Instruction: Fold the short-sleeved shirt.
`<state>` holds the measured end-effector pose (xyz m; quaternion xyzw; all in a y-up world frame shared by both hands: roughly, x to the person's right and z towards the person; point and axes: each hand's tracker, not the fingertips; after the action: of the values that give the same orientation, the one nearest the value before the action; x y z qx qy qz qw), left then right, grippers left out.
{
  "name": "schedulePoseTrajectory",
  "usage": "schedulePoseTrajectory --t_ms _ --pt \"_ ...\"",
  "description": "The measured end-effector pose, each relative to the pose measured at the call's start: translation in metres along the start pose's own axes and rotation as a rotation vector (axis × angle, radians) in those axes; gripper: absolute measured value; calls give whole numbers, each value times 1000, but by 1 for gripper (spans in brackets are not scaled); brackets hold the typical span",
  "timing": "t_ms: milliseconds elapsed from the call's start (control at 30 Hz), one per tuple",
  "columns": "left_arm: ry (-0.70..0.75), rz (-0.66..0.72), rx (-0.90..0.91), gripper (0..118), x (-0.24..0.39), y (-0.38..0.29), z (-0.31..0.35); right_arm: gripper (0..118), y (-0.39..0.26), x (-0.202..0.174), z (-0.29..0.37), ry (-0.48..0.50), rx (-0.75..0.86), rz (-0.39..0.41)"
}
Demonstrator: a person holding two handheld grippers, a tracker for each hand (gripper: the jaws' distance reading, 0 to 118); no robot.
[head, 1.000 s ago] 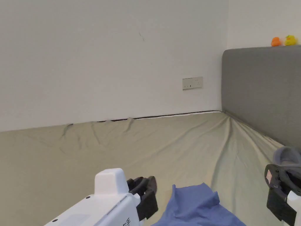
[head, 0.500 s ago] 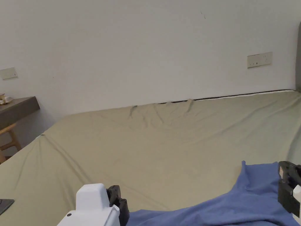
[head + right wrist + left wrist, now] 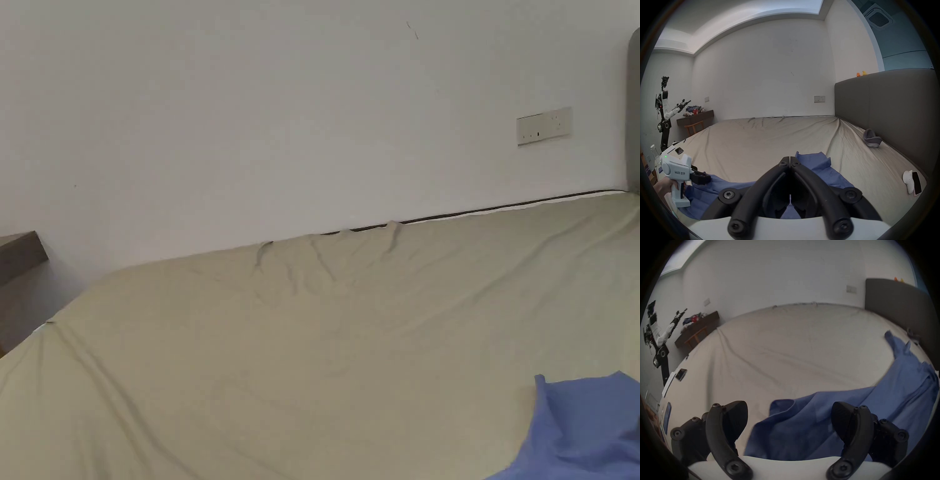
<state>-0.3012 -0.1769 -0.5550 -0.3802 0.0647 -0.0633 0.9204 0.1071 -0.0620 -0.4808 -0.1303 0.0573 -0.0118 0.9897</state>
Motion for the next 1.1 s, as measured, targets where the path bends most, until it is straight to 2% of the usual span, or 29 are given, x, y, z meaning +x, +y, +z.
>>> schedulePoseTrajectory --t_ms 67,133,167,200,300,333,400,533,567,600,633,667,733,767,800,833,900,1033,1100 --pt "-27 -26 -48 102 3 -1 -17 0 -3 3 -12 7 5 13" --pt "-50 17 -12 102 -7 3 -12 0 -5 5 -21 9 -5 14" --pt "-66 31 -6 97 -11 3 -11 0 -6 5 -21 7 -6 15" --pt "-89 55 15 82 -13 0 -10 0 -7 5 -20 6 -5 16" --pt "-154 103 44 6 -14 -1 -3 0 -7 7 -15 10 1 -2" --pt "-185 111 66 6 -12 -1 -3 0 -6 7 -13 11 5 -11" --pt "-154 102 39 6 2 1 2 0 -3 10 -7 7 12 -17" --pt "-171 120 78 6 11 7 11 3 10 25 11 -66 11 -6" --pt "-203 166 112 6 10 6 11 16 13 33 15 -89 4 -3" --pt "-221 217 109 6 10 6 11 44 15 40 19 -112 -18 -1" --pt "-238 263 89 6 8 8 8 92 16 48 23 -139 -44 2" --pt "-254 277 70 6 9 8 3 118 17 55 27 -149 -66 -6" --pt "-238 288 12 6 16 4 -4 114 17 77 32 -190 -107 -24" --pt "-234 266 17 6 20 2 -9 115 21 90 39 -259 39 60" --pt "-230 253 20 6 23 -2 -12 116 16 101 44 -220 -85 -38" --pt "-219 245 12 6 26 -2 -14 116 14 115 46 -241 -142 -93" --pt "-189 206 11 6 29 5 -9 116 6 142 48 -273 -207 -88" --pt "-186 213 1 6 28 7 -15 116 -29 177 33 -330 -379 7" --pt "-182 205 4 6 29 8 -16 116 -53 183 20 -298 -477 43"
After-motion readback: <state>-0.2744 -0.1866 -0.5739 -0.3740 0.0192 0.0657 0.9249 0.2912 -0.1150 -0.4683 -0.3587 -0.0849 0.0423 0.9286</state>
